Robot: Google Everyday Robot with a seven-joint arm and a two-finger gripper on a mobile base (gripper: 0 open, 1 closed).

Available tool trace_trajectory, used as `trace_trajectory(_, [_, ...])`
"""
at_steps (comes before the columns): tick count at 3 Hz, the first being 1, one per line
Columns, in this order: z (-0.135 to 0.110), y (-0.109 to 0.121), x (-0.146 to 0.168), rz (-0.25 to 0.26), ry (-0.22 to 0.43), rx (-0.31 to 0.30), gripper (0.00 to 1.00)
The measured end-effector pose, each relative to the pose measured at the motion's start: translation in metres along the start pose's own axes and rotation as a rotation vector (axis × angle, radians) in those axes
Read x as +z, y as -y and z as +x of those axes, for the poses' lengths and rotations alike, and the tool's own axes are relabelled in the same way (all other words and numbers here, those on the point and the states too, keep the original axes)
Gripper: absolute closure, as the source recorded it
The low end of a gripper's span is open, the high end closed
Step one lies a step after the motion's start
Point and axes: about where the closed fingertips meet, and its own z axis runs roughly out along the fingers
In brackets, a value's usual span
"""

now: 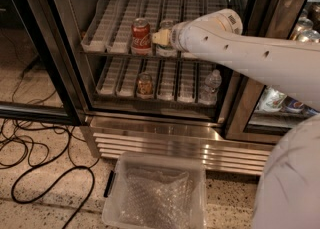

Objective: Pick 7up can from middle shelf of fridge

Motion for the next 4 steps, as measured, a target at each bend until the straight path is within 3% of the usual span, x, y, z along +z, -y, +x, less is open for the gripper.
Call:
trace_trajectory(2, [-0.009,-0.016,0.007,-0.038,0.018,-0.012,0.25])
trace_trajectory(3, [-0.011,-0.029,0.026,-0.074,0.027,-0.034,0.25])
trace_trajectory(4, [-0.002,-0.022,0.025,-0.062,0.017,-0.036,0.25])
